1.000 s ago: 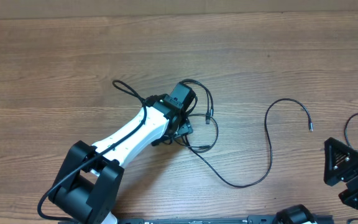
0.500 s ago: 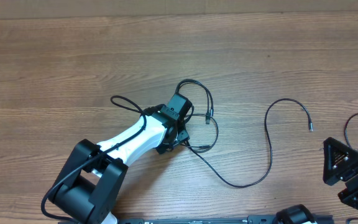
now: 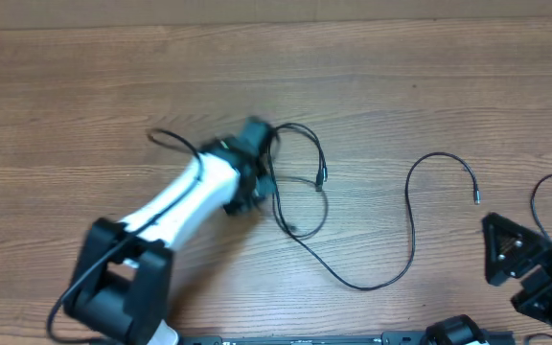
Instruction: Untangle cables
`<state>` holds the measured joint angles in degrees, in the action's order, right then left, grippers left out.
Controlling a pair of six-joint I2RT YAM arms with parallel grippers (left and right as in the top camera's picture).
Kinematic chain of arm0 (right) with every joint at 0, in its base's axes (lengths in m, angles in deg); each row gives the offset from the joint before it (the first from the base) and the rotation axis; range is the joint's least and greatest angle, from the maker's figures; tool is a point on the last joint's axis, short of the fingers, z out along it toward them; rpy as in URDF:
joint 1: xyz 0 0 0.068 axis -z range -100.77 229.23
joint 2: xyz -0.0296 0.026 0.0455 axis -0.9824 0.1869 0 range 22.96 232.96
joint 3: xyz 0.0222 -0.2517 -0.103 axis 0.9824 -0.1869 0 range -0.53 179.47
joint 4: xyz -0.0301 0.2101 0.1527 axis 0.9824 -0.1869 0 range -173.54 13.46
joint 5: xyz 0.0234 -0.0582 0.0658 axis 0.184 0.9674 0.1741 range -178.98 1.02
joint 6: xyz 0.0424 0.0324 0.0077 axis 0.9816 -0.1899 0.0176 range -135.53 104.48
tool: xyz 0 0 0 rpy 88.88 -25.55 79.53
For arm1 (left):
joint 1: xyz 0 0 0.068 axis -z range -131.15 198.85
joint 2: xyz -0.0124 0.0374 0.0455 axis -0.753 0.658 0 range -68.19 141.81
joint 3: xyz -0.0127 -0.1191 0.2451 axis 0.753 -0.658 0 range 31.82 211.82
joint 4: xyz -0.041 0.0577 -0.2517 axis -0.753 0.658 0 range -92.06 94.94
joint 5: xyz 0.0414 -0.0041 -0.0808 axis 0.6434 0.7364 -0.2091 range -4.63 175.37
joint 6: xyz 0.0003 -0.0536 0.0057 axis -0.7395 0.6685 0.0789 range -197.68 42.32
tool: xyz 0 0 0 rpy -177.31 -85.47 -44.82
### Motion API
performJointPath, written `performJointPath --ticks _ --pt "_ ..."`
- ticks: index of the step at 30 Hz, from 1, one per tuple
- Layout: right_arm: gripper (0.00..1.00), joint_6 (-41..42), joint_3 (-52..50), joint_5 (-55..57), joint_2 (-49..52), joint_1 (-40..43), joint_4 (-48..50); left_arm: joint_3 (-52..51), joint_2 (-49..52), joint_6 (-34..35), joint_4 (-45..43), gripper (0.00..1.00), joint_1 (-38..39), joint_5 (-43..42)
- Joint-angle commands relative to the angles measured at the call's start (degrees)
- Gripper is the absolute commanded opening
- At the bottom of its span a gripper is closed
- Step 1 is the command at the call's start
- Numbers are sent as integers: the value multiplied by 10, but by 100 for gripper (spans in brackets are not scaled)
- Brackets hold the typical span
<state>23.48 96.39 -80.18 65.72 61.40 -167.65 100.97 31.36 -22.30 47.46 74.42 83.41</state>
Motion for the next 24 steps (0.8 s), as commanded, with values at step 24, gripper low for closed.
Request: performJointPath --ticks 24 --pt "100 -140 -519 -349 126 -41 473 271 -216 -167 95 4 -57 9"
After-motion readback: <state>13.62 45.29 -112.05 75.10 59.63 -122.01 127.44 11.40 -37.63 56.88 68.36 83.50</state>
